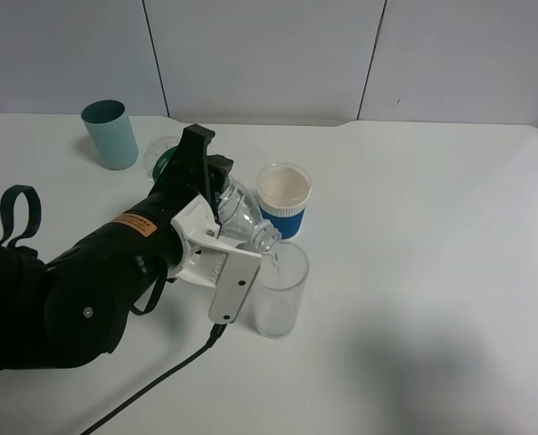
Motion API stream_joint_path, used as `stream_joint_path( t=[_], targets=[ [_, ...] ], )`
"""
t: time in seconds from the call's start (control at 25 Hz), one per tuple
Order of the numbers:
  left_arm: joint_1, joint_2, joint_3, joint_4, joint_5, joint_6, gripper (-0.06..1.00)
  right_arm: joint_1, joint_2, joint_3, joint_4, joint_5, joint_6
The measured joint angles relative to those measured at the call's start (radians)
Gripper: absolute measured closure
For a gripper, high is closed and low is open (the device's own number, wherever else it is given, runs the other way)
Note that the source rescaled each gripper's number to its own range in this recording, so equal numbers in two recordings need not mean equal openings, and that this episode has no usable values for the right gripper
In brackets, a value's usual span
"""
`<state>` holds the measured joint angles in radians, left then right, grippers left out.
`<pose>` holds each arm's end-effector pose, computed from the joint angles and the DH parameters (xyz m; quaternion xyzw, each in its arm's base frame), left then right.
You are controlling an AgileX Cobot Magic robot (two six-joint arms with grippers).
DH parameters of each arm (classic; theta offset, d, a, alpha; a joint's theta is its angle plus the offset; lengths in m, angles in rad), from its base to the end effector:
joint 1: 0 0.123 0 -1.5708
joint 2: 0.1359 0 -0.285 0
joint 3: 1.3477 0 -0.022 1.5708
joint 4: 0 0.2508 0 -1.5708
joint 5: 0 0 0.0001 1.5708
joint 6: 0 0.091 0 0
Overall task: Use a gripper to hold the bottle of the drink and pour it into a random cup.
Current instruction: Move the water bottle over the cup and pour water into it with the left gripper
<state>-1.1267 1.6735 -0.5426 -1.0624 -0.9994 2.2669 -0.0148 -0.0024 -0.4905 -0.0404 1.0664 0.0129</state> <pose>0.1761 -0.2147 0.1704 0.6800 0.4103 0.4215 0.4378 -0.0044 -0.0032 0.2742 0.0126 0.8563 -0.0207 0.5159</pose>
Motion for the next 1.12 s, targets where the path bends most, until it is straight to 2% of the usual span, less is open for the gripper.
stream_joint_path(
  t=[1.12],
  targets=[
    [0.0, 0.0, 0.0, 0.001, -0.001, 0.03, 0.92, 0.0, 0.0, 0.0, 0.0, 0.0, 0.0]
  ],
)
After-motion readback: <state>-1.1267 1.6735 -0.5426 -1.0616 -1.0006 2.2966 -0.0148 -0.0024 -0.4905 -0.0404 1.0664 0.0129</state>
